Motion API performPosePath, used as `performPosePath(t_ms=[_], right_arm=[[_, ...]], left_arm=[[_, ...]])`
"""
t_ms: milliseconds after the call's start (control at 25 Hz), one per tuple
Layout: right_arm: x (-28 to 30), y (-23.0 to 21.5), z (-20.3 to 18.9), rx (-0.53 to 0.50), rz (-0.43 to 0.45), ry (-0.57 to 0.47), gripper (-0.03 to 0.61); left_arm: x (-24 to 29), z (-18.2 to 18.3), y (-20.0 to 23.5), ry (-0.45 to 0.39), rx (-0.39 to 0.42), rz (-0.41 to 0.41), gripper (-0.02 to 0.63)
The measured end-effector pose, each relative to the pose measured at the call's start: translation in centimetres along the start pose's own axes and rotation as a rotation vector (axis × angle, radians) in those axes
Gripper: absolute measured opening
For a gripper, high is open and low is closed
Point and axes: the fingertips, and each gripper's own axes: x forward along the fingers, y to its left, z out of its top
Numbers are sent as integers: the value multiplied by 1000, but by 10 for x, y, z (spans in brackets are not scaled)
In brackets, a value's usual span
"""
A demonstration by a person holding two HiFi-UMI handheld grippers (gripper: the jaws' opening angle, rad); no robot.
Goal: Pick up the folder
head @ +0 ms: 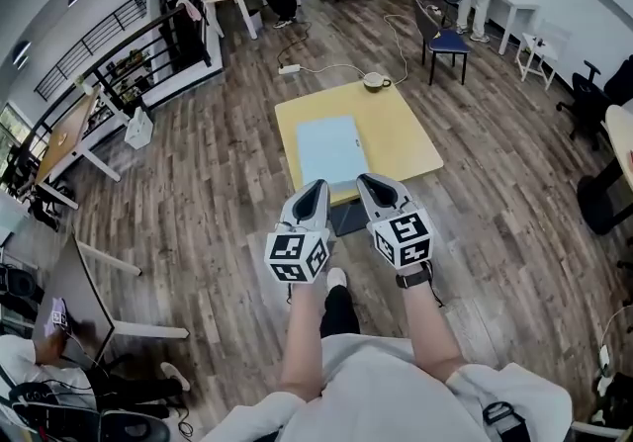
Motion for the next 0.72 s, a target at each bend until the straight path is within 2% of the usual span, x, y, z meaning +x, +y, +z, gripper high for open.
performPosePath(t_ms=[320,520,720], right_arm=[[134,-52,39,7,-4,-37,14],[209,-70,43,28,0,-31,14],[259,-80,39,42,-5,-23,14]], left_arm=[[108,44,107,-61,-17,-1,11],[157,54,164,-60,-7,-15,11],[191,52,208,-54,-43,-26,11]])
